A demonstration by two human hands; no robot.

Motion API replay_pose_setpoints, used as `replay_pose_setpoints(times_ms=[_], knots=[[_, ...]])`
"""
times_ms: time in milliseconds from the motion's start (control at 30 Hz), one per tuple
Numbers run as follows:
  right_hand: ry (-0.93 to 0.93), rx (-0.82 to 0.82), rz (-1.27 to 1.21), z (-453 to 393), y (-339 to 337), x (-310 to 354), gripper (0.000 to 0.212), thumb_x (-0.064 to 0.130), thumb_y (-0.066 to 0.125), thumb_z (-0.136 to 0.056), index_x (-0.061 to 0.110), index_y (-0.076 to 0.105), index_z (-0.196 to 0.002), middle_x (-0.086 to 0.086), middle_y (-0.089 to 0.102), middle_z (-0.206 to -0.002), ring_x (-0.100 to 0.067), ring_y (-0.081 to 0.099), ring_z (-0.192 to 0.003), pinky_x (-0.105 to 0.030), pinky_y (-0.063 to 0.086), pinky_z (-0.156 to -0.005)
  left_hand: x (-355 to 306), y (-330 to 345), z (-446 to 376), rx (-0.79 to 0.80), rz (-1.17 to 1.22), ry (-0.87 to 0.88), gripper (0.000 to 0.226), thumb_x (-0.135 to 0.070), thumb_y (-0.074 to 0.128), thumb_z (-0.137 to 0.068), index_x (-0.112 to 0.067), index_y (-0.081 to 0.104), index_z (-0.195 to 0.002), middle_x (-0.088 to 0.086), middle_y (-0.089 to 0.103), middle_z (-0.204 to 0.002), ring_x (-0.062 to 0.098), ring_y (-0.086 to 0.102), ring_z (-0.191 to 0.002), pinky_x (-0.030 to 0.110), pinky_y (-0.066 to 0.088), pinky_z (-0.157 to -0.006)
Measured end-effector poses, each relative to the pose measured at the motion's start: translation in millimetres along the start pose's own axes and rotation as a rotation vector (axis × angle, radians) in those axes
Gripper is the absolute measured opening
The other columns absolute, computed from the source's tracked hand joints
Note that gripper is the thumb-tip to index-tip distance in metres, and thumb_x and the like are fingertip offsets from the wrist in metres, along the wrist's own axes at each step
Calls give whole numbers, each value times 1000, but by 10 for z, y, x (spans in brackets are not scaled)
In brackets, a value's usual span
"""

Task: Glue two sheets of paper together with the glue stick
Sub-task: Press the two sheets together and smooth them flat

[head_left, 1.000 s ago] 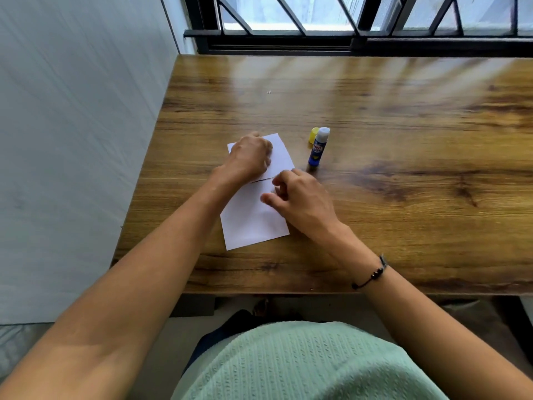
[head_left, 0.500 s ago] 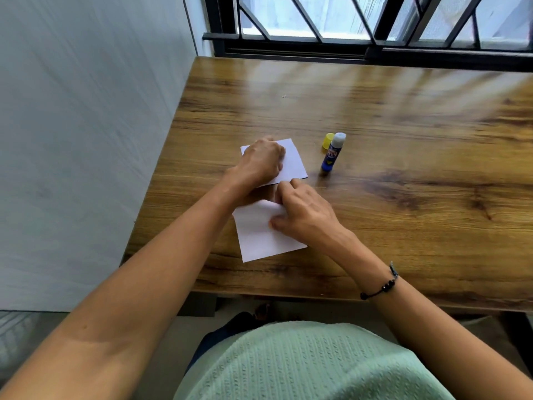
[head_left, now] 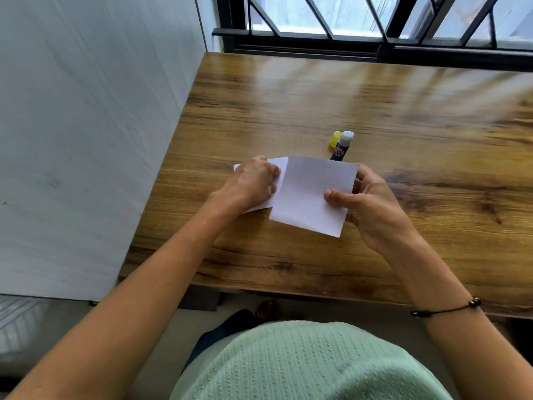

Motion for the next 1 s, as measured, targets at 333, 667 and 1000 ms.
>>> replay_pose_setpoints(times_ms=[333,667,1000], knots=[[-2,-151,-243,-6,224,-156,28,6,63,-80,17,58,-104,-1,64,-102,-19,63,-94,-26,57,-67,100,-187,292,-170,276,-77,24,-15,50,-90,-9,64,-108,9,64,-101,14,52,-84,28,43,-75],[39,-241,-407,-42,562,-247,29,6,63,-81,24,50,-100,-2,58,-104,-19,59,-97,-29,57,-72,280,-158,560,-45,1202,-286,12,-11,55,-88,-9,61,-78,4,60,-69,9,56,-56,18,46,-51],[35,-27,148,-264,391,-50,19,20,57,-88,2,63,-86,-8,65,-82,-19,60,-70,-32,47,-56,444,-357,328,31,820,-263,15,-6,50,-88,-14,62,-87,2,57,-76,11,48,-66,22,41,-58]])
Point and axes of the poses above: each hand's wrist, its own z-axis away from the middle knuckle, its own y-axis out of the palm, x = y × z, the point moved 3 cm from there along -z, towards the middle knuckle
